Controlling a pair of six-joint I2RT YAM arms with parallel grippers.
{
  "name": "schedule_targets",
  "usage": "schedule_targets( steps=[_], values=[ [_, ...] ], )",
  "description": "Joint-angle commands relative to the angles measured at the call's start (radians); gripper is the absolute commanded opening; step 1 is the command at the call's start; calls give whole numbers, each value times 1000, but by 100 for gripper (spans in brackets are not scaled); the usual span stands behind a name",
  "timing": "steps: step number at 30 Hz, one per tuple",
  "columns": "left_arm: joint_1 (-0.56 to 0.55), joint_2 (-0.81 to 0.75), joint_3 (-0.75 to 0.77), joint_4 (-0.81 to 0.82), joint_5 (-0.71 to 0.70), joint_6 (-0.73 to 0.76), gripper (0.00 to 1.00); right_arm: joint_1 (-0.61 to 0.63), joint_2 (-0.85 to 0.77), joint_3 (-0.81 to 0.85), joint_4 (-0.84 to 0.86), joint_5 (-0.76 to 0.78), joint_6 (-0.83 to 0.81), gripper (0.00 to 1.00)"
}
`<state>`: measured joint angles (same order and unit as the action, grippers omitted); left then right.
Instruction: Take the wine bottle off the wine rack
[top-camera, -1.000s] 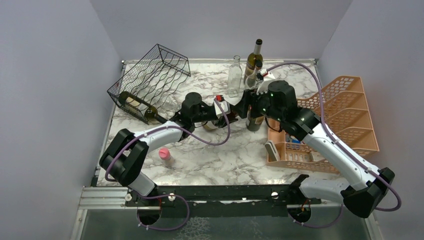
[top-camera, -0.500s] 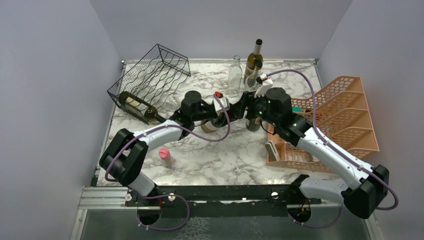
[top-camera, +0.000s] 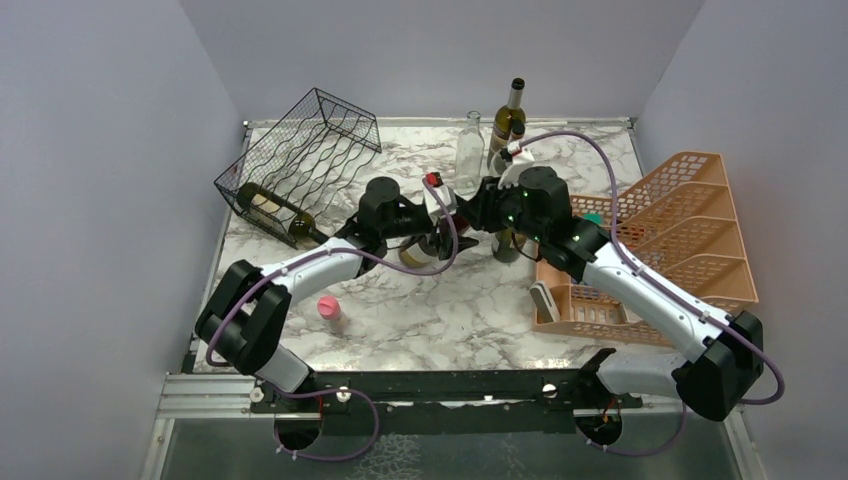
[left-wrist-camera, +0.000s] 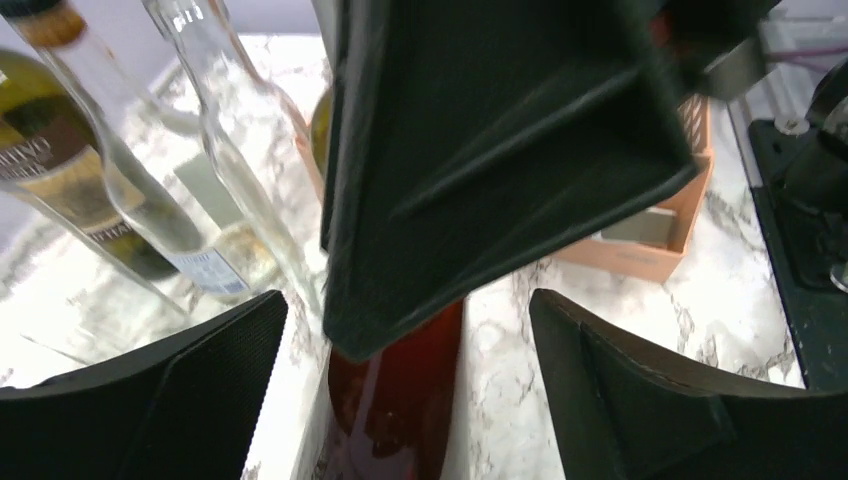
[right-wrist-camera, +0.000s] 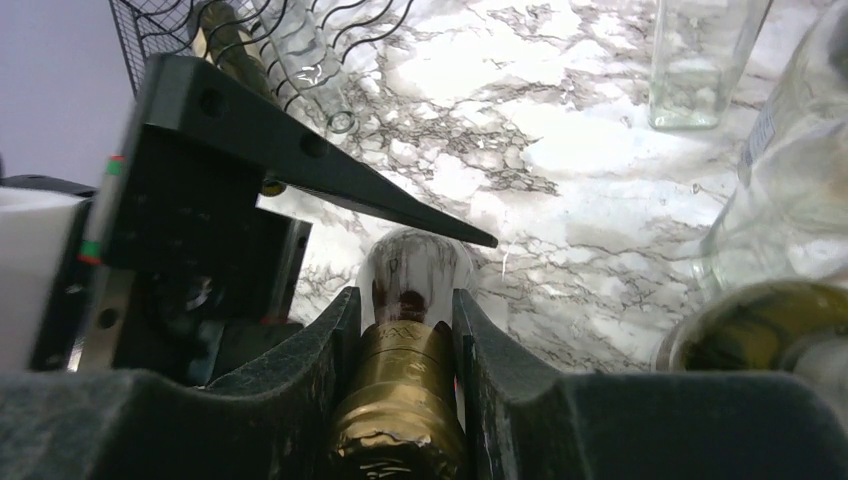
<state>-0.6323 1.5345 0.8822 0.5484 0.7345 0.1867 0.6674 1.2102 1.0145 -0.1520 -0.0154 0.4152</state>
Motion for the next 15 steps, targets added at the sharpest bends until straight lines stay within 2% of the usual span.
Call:
schedule_targets(
  steps=[1,9,15],
  values=[
    [8,-90,41,62,43,-36,99,9,49,119,-3,4,-54,1],
    [55,-213,31,67,10,-30,99,9,222,399,-214,125,-122,1],
    [93,-310,-45,143,-181,-7,99,5,296,533,-283,168,-142,1]
  ],
)
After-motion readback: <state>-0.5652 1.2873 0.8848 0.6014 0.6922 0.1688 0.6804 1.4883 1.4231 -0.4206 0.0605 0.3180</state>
